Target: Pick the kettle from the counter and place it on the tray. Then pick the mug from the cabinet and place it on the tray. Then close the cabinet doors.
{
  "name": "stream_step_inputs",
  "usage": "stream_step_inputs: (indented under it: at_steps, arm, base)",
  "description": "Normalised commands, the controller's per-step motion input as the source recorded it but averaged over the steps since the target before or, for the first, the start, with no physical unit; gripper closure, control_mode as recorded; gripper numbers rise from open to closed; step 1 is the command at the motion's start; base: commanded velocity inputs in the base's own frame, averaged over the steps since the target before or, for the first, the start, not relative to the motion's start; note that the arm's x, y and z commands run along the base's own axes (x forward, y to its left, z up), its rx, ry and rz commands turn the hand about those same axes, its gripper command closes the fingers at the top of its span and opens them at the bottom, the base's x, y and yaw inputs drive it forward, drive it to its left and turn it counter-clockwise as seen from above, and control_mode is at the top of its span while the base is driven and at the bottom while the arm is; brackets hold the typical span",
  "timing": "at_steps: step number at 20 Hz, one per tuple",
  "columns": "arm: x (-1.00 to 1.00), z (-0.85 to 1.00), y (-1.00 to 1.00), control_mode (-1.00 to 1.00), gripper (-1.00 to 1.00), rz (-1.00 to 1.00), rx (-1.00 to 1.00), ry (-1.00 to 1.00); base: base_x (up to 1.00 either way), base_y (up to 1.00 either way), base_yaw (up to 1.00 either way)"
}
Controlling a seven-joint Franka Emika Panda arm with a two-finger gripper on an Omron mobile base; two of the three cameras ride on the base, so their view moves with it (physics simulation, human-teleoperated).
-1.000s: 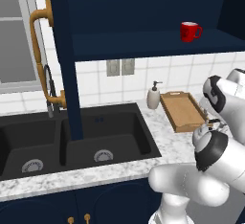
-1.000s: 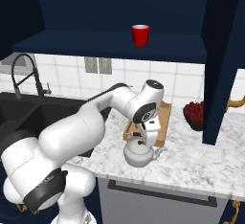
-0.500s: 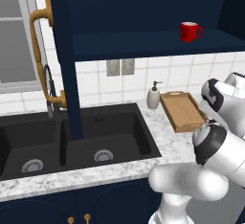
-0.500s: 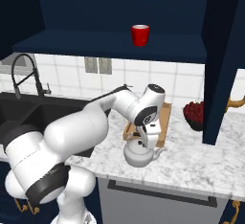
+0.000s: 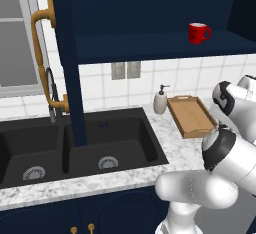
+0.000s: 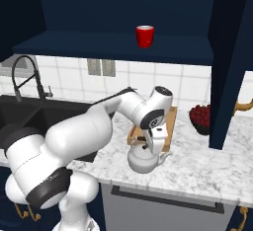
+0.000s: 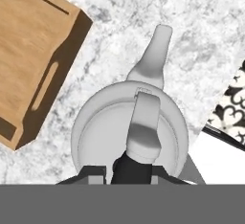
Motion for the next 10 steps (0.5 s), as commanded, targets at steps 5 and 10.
stream_step_inputs:
  at_steps: [5, 10]
  arm:
    - [-0.52, 0.41, 0.0, -1.0, 1.0, -0.17, 0.0, -0.1]
    - [-0.22, 0.7, 0.02, -1.0, 1.0, -0.14, -0.03, -0.21]
  base:
    - [0.0, 0.0, 0.0]
    - [0.0, 0.0, 0.0]
